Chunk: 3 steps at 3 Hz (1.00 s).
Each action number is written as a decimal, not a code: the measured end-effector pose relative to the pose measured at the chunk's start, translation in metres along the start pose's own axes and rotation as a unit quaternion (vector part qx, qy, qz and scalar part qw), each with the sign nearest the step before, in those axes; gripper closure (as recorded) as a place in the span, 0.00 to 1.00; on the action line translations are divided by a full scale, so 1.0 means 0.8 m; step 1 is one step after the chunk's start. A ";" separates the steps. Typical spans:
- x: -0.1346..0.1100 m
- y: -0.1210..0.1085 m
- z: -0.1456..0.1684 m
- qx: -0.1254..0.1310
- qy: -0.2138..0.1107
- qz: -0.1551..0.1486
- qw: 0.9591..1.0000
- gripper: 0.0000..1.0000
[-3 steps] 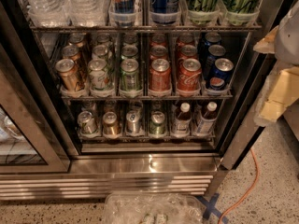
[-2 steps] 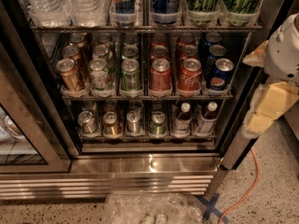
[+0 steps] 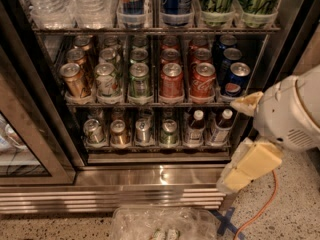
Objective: Pick green can from middle shelf of fridge
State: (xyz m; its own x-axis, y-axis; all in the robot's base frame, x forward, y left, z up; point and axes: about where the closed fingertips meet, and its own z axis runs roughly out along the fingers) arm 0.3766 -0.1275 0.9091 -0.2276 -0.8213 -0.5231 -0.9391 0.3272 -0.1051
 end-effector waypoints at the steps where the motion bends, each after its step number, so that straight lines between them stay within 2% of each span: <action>1: -0.013 0.011 0.005 -0.014 -0.027 0.014 0.999 0.00; 2: -0.014 0.011 0.005 -0.014 -0.027 0.013 0.999 0.00; 3: -0.039 0.019 0.032 -0.033 -0.031 -0.006 0.999 0.00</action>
Offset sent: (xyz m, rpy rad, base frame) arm -0.0047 0.0135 0.0007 0.0639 0.0185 -0.0035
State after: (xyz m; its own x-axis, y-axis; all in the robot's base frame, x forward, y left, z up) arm 0.3761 -0.0845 0.9022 -0.2014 -0.7939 -0.5738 -0.9569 0.2845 -0.0578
